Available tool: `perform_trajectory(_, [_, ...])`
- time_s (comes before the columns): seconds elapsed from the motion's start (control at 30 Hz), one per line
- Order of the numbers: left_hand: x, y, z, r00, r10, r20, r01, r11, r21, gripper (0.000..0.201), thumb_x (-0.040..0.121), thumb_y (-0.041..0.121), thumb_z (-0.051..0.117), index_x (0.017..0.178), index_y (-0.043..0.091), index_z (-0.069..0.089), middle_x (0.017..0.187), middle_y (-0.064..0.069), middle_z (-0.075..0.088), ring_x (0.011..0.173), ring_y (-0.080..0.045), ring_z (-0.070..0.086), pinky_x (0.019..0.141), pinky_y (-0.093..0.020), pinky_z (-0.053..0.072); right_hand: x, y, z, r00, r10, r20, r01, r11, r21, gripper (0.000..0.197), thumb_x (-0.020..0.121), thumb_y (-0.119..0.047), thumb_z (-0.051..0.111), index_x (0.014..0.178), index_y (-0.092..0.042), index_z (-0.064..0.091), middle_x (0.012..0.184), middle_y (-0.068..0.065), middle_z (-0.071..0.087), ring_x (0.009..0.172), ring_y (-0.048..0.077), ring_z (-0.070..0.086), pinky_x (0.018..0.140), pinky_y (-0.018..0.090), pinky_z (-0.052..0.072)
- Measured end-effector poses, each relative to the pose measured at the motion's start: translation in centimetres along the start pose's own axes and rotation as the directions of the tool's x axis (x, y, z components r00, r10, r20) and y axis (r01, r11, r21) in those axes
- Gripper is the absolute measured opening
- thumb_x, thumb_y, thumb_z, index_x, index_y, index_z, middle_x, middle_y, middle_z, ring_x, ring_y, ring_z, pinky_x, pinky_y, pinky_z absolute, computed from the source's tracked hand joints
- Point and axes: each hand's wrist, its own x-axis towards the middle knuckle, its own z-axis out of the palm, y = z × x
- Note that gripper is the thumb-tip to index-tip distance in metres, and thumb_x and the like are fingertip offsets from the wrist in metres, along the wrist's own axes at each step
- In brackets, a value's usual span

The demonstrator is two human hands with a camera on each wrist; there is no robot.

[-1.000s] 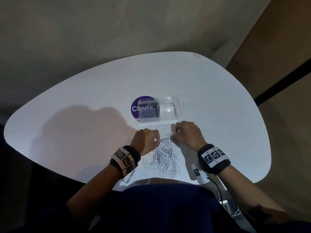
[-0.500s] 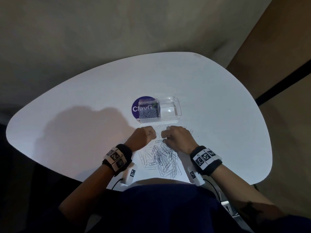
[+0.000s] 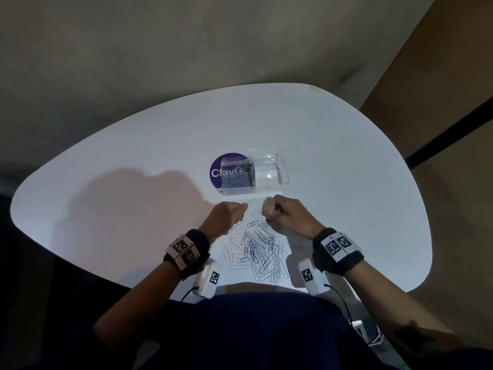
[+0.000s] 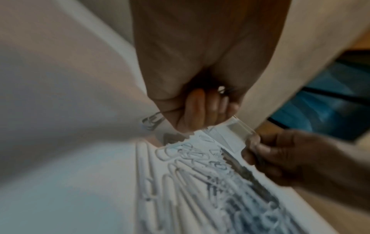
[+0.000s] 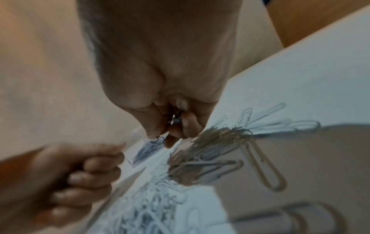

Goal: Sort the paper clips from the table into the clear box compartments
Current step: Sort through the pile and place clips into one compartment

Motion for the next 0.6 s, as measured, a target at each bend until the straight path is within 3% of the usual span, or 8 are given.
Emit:
perform_trajectory(0.03, [0.1,-0.4,0.1,0.994,0.107,-0.001,-0.106,0.984,0.143,0.034,0.097,0.025,0.052,0.067,0.013,0.060,0.060,0.007,0.056,0.052,-0.010,0.046,0.051,-0.017,0.037,-0.1,0.0,-0.1,1.000,0.020,-0.014,-0.019,0.996,0.084,0.028,0.091,0.007,0.052,0.077,-0.017,0.053,0.081,-0.003,0.064,0.070,-0.002,0.059,0.065,0.007,0.044])
perform_trajectory(0.1, [0.0,-0.9,0.5,0.963,0.270,0.023,-0.261,0.902,0.343,0.022,0.096,0.014,0.051,0.082,0.009,0.068,0.074,0.003,0.068,0.065,-0.013,0.059,0.064,-0.020,0.043,0.0,0.3,-0.1,0.997,0.071,-0.024,-0.063,0.969,0.241,0.027,0.091,0.012,0.048,0.091,-0.011,0.063,0.085,0.015,0.067,0.072,0.010,0.061,0.068,0.018,0.048])
perform_trajectory(0.13, [-0.3,-1.0,0.8,0.949,0.316,0.024,-0.298,0.864,0.407,0.019,0.094,0.011,0.051,0.085,0.011,0.068,0.072,0.003,0.067,0.063,-0.014,0.059,0.063,-0.024,0.044,0.0,0.4,-0.2,0.995,0.102,-0.014,-0.093,0.944,0.318,0.027,0.093,0.012,0.047,0.102,-0.006,0.066,0.085,0.021,0.064,0.072,0.014,0.059,0.066,0.022,0.048])
perform_trajectory(0.2, [-0.7,-0.8,1.2,0.924,0.382,0.026,-0.336,0.777,0.532,0.014,0.091,0.012,0.052,0.087,0.014,0.065,0.063,0.006,0.060,0.055,-0.015,0.054,0.056,-0.026,0.039,0.0,0.6,-0.2,0.987,0.157,0.027,-0.153,0.886,0.437,0.027,0.096,0.007,0.046,0.112,0.002,0.067,0.078,0.017,0.056,0.060,0.016,0.050,0.054,0.025,0.040])
perform_trajectory(0.3, [-0.7,-0.7,2.0,0.911,0.410,0.056,-0.336,0.656,0.676,0.009,0.092,0.021,0.057,0.095,0.014,0.060,0.070,-0.001,0.064,0.061,-0.022,0.058,0.061,-0.029,0.043,0.0,0.8,-0.4,0.977,0.204,0.060,-0.204,0.822,0.532,0.029,0.091,-0.003,0.045,0.097,0.003,0.073,0.072,0.014,0.048,0.054,0.018,0.034,0.052,0.030,0.019])
perform_trajectory(0.43, [-0.2,-0.4,2.5,0.914,0.385,0.127,-0.326,0.513,0.794,0.011,0.093,0.020,0.054,0.091,0.010,0.057,0.072,-0.007,0.066,0.063,-0.028,0.062,0.062,-0.038,0.052,-0.4,0.5,-0.7,0.961,0.264,0.075,-0.247,0.713,0.656,0.030,0.088,-0.017,0.052,0.063,-0.015,0.068,0.064,0.005,0.042,0.053,0.016,0.027,0.056,0.038,0.012])
perform_trajectory(0.53, [-0.2,0.1,2.4,0.928,0.348,0.133,-0.329,0.598,0.731,0.010,0.090,0.017,0.051,0.088,0.010,0.058,0.069,-0.006,0.065,0.061,-0.025,0.060,0.063,-0.038,0.052,-1.0,0.1,-0.9,0.977,0.215,0.019,-0.184,0.784,0.593,0.016,0.088,-0.019,0.068,0.076,-0.010,0.073,0.057,0.000,0.046,0.048,0.014,0.031,0.049,0.029,0.019])
perform_trajectory(0.6, [-0.2,0.0,2.1,0.947,0.309,0.088,-0.297,0.734,0.611,0.011,0.088,0.020,0.056,0.084,0.010,0.058,0.066,-0.004,0.063,0.059,-0.020,0.057,0.061,-0.030,0.046,-1.1,0.3,-0.9,0.990,0.139,0.019,-0.131,0.869,0.477,0.015,0.082,-0.021,0.079,0.075,-0.009,0.073,0.064,0.003,0.062,0.051,0.015,0.052,0.055,0.026,0.044])
